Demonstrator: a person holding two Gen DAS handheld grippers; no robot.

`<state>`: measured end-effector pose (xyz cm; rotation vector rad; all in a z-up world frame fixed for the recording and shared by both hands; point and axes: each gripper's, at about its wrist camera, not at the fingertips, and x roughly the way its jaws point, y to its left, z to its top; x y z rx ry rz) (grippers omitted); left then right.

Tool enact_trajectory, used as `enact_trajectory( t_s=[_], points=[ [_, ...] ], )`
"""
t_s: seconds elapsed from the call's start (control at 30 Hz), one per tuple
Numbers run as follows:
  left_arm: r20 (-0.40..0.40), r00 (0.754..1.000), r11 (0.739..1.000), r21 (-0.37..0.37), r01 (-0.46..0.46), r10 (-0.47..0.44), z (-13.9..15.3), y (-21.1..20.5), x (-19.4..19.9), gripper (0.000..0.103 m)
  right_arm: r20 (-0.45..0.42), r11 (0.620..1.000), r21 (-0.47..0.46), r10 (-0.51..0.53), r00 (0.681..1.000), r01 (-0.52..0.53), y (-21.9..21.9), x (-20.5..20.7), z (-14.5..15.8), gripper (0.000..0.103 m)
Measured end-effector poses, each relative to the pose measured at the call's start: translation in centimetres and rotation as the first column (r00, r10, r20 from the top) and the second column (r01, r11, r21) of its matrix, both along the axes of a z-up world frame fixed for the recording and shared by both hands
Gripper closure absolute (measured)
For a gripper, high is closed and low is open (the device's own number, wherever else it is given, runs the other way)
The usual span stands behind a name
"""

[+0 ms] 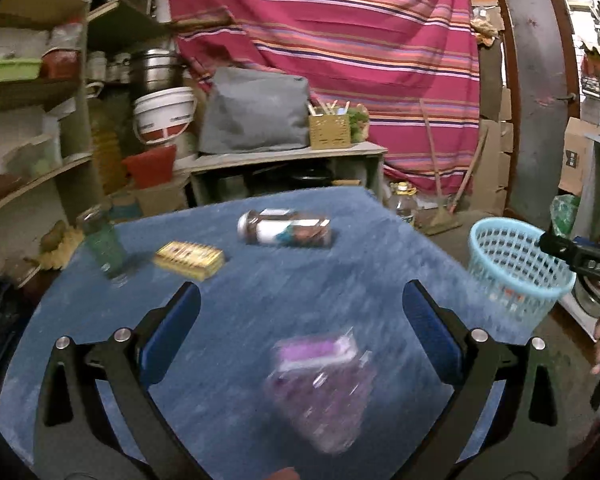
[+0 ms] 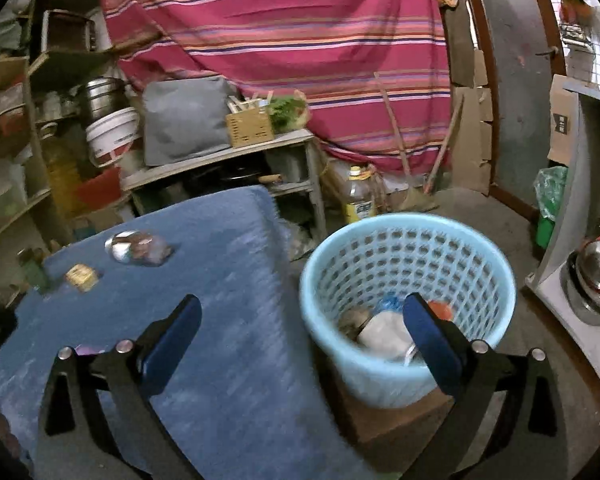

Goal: Collect trash

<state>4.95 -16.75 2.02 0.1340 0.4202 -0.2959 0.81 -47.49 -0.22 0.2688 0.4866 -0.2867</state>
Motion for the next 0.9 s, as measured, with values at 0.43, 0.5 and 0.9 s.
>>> enact_trajectory(
  t_s=[0.43,0.5,0.9],
  points=[
    [-0.026,0.991,0.991,-0.002,-0.131,0.131,-2.7,9.2,-4.0,0.005,-0.055,0.987,-0.068,0.139,0.989,-0.143,14.0,-4.6,-2.1,0.004],
    [-0.040,0.989,0.990,-0.016,-0.143,0.143,-3.1,10.1,-4.3,0.005,-0.039,0.982,-0.110,0.154,0.987,-0.157,15.6,-5.3,-2.1,0.004],
    [-0.047,0.976,0.976,-0.030,-0.214,0.212,-4.5,13.0,-4.7,0.005,-0.041,0.954,-0.250,0.163,0.986,-0.168,20.9,-5.1,-2.2,0.004]
  ],
)
